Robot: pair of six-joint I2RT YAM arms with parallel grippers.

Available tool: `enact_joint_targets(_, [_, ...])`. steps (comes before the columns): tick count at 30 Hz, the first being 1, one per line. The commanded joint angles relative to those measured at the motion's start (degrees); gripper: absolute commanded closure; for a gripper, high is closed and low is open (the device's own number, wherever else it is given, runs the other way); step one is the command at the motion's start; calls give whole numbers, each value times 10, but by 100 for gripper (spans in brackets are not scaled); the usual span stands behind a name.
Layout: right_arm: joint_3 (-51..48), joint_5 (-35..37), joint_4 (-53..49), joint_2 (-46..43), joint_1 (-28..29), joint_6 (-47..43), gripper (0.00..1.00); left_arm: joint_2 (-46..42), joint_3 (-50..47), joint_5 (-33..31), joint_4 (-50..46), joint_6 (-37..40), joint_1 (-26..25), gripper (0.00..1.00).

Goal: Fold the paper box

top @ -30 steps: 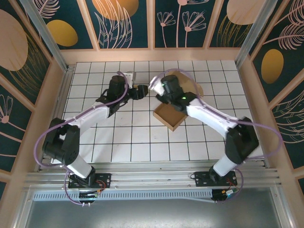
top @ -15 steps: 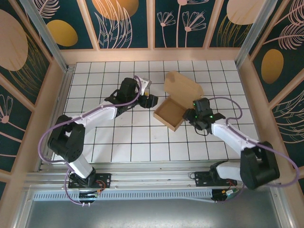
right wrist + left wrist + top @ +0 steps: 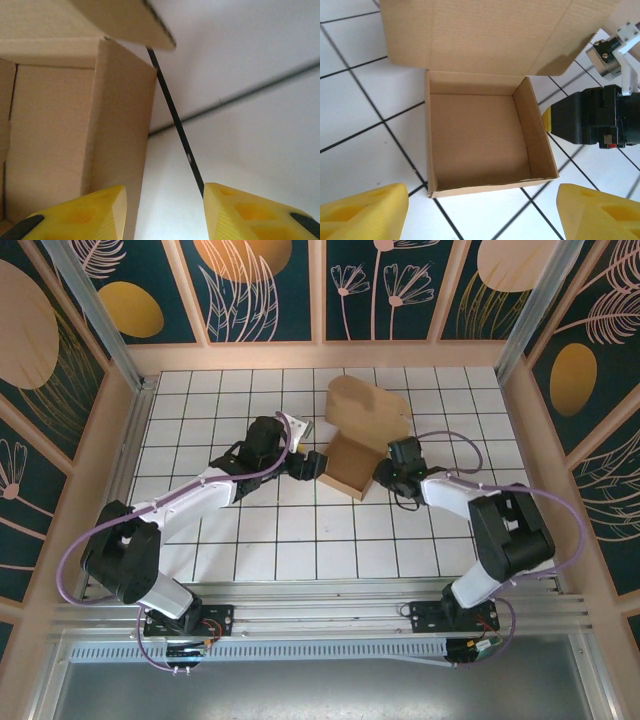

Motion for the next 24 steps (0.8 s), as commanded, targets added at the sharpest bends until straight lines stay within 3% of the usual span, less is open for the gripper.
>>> enact_joint_targets(1, [56,66,74,47,-5,-160,54,-15,-16,-76,29,-40,1,22])
enact_joint_targets(6, [122,33,131,118,-34,-276,54,-23,-22,-132,37,-77,2,21])
enact_joint_targets(10, [207,5,108,180,-44,-314,54,-11,-9,-190,24,-132,8,21])
enact_joint_targets(14, [211,-24,86,158,-58,-291,50,13,8,-131,23,-148,43,23])
enact_joint_targets(19, [142,-214,158,64,-129,-315,38,48,56,-41,36,-65,91,24])
enact_joint_targets(20, [149,-263,153,62,-153,-328,30,62,76,-25,30,-43,98,23])
enact_joint_targets(24, [244,-455,116,119,-229,-342,24,140,181,-3,-34,18,109,21])
